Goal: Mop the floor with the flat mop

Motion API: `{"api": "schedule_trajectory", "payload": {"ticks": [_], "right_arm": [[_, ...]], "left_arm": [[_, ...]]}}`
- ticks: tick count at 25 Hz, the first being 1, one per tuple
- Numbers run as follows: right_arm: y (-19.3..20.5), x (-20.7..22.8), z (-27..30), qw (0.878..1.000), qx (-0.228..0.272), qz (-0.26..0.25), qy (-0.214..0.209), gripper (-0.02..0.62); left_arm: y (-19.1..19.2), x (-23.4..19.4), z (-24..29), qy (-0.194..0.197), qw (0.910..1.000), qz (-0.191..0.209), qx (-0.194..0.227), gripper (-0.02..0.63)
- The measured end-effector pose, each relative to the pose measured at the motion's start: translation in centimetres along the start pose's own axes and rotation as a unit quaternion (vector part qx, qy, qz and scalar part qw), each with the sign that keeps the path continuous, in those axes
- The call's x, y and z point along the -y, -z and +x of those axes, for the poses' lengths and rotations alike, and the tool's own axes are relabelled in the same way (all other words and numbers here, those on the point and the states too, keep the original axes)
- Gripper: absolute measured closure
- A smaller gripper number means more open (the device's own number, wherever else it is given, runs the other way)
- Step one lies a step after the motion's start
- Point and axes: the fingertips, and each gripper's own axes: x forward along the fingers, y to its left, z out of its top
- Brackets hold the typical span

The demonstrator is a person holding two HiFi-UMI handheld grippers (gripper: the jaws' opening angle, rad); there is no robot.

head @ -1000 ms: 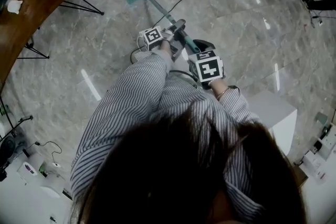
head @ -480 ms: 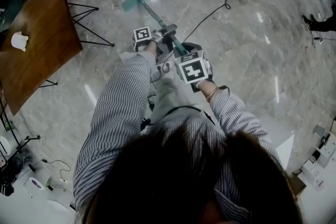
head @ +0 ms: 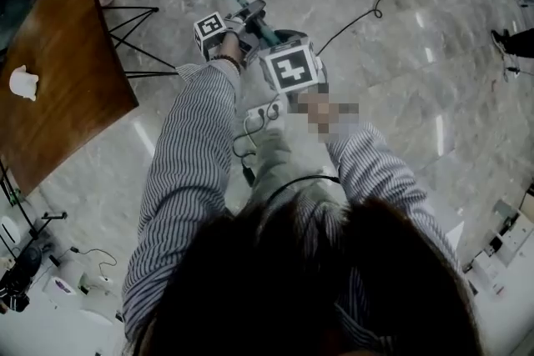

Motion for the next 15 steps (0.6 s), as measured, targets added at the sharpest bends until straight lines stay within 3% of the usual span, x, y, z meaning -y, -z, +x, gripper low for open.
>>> {"api": "schedule_trajectory", "payload": {"ticks": [8,15], "right_arm": [[-0.5,0.9,1.4,0.998,-0.034,-0.043,0.009,0.482],[3.1,2.3,1.0,0.998,-0.060,-0.022,0.018,0.483]], "left_arm": [[-1.4,-0.8,1.1,0.007,0.9985,-0.051,0.020,0.445],[1.0,-2.6,1.6,0.010,0.9980,-0.055,0.032,0.454]]}}
